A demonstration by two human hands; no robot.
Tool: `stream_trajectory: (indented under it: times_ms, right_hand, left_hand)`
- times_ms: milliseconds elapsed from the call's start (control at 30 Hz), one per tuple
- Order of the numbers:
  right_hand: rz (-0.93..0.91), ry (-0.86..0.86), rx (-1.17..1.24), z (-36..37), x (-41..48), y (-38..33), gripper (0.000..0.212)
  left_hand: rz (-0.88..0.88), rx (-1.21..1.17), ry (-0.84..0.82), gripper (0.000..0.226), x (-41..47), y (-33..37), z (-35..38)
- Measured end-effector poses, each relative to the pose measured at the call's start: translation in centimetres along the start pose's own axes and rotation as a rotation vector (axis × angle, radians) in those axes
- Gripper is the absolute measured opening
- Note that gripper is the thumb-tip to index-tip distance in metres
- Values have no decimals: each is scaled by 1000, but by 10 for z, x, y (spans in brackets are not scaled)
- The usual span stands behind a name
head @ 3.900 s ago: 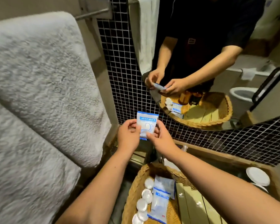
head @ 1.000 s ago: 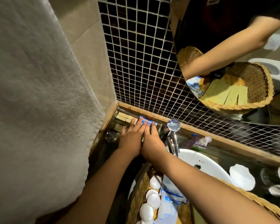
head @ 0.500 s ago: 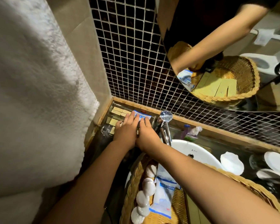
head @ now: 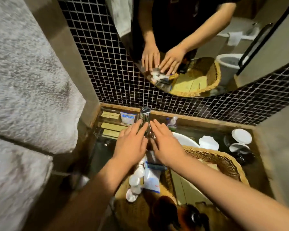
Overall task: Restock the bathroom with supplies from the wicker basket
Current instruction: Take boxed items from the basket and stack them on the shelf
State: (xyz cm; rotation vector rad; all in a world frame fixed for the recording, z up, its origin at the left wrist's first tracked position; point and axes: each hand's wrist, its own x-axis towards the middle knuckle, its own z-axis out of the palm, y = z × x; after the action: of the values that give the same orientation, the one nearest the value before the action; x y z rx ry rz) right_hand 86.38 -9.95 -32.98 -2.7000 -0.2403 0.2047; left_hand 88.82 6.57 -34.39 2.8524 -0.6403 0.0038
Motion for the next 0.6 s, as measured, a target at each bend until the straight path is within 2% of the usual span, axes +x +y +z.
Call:
stream_trajectory:
  times_ms: [200, 300, 600]
  right_hand:
    - [87, -48, -68, -9, -72, 55, 67]
    - [125, -109, -82, -5, -97, 81, 71]
    - [246, -293, -62, 27, -146, 121, 82]
  left_hand:
    - [239, -26, -187, 62, -18, 60, 24]
    - [370, 38, -309, 61, -16, 73, 37]
    - [398, 123, -504, 69, -16, 90, 78]
